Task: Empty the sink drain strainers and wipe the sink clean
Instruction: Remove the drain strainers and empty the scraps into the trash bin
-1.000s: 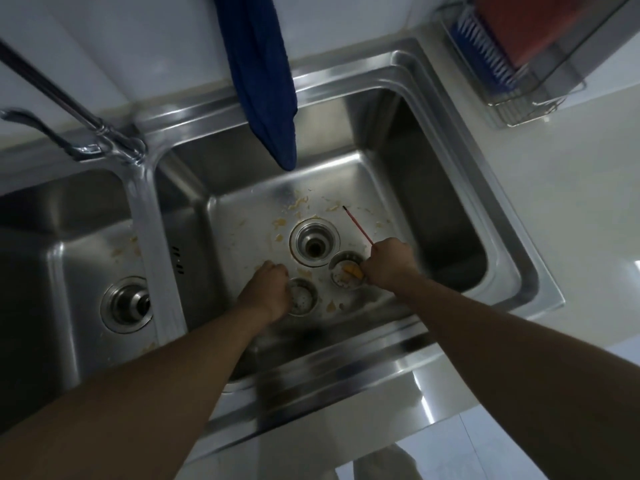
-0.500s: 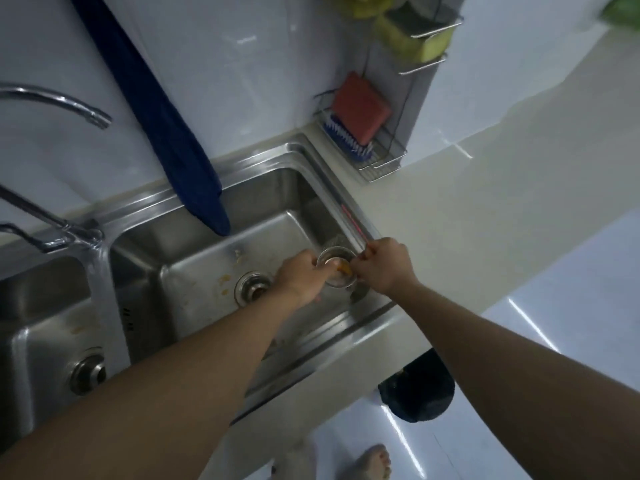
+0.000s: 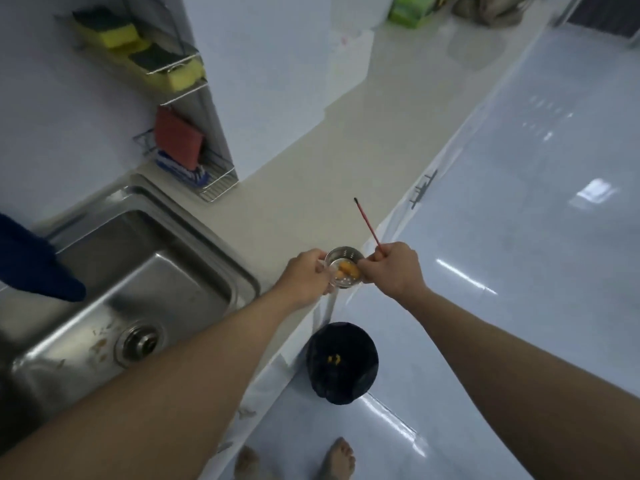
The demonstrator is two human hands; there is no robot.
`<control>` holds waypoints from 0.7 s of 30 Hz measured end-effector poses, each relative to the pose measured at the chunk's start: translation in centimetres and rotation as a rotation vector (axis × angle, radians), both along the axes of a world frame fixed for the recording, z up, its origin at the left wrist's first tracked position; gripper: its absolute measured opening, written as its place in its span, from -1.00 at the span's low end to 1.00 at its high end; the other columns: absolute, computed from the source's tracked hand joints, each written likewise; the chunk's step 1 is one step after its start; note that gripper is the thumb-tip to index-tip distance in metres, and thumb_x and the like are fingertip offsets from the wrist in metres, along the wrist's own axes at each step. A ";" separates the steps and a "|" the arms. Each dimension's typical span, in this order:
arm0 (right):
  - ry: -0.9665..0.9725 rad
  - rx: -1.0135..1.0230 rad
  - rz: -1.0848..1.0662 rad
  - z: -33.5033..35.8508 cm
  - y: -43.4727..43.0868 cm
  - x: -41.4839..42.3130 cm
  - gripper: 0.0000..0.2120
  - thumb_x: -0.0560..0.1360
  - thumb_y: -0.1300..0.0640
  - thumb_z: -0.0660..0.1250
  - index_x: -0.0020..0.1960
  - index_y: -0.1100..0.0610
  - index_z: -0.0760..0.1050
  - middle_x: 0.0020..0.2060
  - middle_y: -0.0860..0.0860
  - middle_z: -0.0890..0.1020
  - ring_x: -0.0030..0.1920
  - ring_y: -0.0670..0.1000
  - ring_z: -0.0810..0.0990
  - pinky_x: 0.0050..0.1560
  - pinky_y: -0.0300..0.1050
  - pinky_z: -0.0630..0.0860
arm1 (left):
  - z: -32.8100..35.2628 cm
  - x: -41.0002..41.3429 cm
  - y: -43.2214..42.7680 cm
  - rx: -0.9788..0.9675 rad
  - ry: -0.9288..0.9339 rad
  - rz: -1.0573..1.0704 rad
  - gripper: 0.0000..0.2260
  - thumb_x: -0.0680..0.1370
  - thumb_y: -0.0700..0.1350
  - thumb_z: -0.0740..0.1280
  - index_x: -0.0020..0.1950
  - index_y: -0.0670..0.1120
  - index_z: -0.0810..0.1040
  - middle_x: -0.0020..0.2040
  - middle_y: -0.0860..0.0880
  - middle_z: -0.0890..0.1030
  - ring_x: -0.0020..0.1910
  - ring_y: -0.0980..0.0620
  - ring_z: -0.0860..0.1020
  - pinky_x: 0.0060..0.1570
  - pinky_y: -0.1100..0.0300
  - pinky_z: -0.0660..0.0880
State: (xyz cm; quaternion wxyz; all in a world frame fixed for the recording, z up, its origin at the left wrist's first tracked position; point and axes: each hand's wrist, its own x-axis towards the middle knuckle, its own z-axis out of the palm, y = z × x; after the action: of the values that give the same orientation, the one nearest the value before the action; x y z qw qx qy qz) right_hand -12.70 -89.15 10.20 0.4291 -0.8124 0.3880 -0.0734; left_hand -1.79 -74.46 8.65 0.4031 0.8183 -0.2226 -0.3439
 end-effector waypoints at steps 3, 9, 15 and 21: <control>0.006 0.053 -0.080 -1.5 -2.1 -3.0 -0.74 0.33 0.24 0.47 -0.39 0.18 0.39 -0.42 0.13 0.66 -0.40 -0.07 0.69 -0.39 -0.16 0.60 | -1.4 -2.4 -2.6 0.001 0.034 -0.056 -0.84 0.62 -0.17 0.25 0.15 -0.06 0.58 -0.17 -0.03 0.68 -0.28 0.11 0.70 -0.11 0.17 0.66; 0.126 0.137 -0.141 -7.3 -3.1 -8.3 -0.66 0.42 0.10 0.49 -0.38 0.14 0.38 -0.39 0.10 0.69 -0.40 -0.05 0.69 -0.26 -0.04 0.65 | -6.8 -6.1 -5.5 0.163 0.030 -0.137 -0.75 0.65 -0.16 0.13 0.19 -0.10 0.57 0.04 -0.09 0.65 -0.04 -0.04 0.66 0.03 0.05 0.63; 0.469 0.042 0.033 -13.8 -2.8 -13.0 -0.30 0.55 -0.43 -0.02 -0.45 0.13 0.28 -0.53 0.03 0.47 -0.43 0.05 0.51 -0.36 -0.06 0.41 | -13.0 -8.1 -6.0 0.379 -0.067 -0.259 -0.74 0.65 -0.18 0.08 -0.21 -0.06 0.41 0.01 -0.21 0.61 -0.09 -0.11 0.56 -0.19 0.08 0.49; 0.603 0.073 0.194 -19.7 -2.0 -15.5 -0.49 0.56 -0.24 0.19 -0.40 0.07 0.52 -0.46 -0.05 0.56 -0.38 0.00 0.55 -0.40 -0.15 0.39 | -19.0 -9.1 -5.3 0.492 -0.045 -0.369 -0.77 0.66 -0.20 0.06 -0.07 -0.15 0.48 0.04 -0.19 0.59 0.05 -0.17 0.56 -0.02 0.06 0.45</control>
State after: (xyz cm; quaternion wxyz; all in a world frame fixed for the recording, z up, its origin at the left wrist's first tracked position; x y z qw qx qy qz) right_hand -28.22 -91.19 -9.55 0.3289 -0.8148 0.4206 0.2260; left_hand -10.86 -79.79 -10.31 0.1185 0.8446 -0.2864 -0.4366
